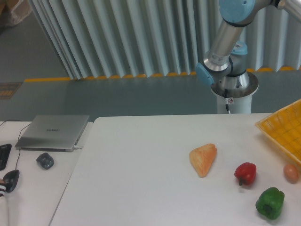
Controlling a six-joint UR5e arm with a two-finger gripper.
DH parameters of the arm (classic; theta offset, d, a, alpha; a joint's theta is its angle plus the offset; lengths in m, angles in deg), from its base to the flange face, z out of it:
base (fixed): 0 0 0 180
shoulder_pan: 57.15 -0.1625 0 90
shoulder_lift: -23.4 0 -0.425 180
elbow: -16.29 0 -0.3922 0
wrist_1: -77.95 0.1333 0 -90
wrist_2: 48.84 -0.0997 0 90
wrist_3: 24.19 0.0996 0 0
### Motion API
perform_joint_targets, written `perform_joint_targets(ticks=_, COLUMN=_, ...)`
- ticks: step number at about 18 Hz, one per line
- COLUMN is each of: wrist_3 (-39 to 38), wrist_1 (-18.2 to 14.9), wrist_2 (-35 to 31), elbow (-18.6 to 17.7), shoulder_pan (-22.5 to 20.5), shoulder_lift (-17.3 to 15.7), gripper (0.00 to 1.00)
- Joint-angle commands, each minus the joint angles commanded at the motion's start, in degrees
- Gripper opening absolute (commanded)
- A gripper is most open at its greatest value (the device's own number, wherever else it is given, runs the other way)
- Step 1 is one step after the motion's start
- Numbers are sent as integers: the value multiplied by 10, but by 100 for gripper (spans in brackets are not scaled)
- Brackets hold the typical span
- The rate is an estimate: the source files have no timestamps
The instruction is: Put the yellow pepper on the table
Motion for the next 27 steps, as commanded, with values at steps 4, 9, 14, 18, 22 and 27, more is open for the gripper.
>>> perform_joint_targets(ticks=4, wrist_3=-4, wrist_1=-4, wrist_2=0, elbow=4, shoulder_pan=2, shoulder_lift=-6, gripper=50)
perform_joint_targets(ticks=9, wrist_3=-4, wrist_1=-64, wrist_2=14, elbow=29, shoulder_pan=2, shoulder_lift=-20, gripper=50)
perform_joint_targets(ticks=14, wrist_3=-53, wrist_1=-150, wrist_2=85, elbow=47, shoulder_pan=1, shoulder_lift=-45, gripper=50)
perform_joint_targets(ticks=18, wrist_3=-90, wrist_1=-204, wrist_2=117, elbow=47, shoulder_pan=11, shoulder_lift=-72, gripper=50)
perform_joint_targets(ticks=22, wrist_3=-176, wrist_1=-239, wrist_2=166, elbow=47, shoulder_pan=35, shoulder_lift=-93, gripper=50)
perform_joint_targets(ticks=27, wrist_3=-323, wrist_1=-238, wrist_2=222, elbow=44, shoulder_pan=98, shoulder_lift=-100, gripper=50)
